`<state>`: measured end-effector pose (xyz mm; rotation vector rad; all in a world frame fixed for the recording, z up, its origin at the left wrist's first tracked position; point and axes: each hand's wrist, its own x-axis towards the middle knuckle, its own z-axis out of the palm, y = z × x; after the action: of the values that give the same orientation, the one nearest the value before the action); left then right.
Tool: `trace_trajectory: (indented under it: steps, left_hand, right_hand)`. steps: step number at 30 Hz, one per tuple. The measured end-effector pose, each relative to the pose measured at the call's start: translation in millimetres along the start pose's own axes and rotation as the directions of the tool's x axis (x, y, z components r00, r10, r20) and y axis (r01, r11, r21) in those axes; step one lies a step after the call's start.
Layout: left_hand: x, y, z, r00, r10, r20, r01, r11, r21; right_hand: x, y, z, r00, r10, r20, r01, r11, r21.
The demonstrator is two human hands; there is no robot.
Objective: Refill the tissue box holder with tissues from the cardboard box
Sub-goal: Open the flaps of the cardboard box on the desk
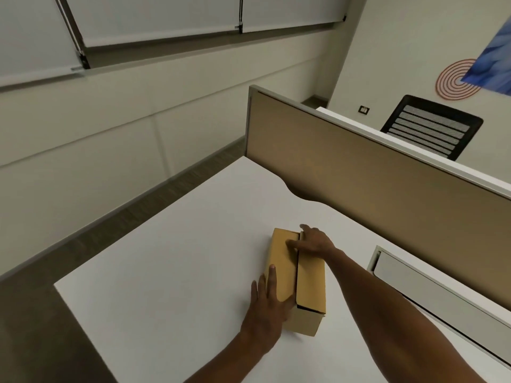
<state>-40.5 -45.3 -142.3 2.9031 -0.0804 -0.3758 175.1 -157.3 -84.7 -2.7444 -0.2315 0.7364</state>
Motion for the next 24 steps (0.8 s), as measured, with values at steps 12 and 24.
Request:
trace_trajectory:
  steps: [12,24]
  left_hand:
    - [-8,5,-27,0.998,0.049,-0.045,-0.043,0.992,0.12]
    - [-32,-21,-55,0.909,-0.16,-0.385,-0.076,0.845,-0.53]
  right_hand:
    - [-20,21,-27,0.994,0.008,-0.109,0.039,0.907,0.419]
    - [-57,77,-36,0.943,0.107,-0.316,0.101,0.812,0.575]
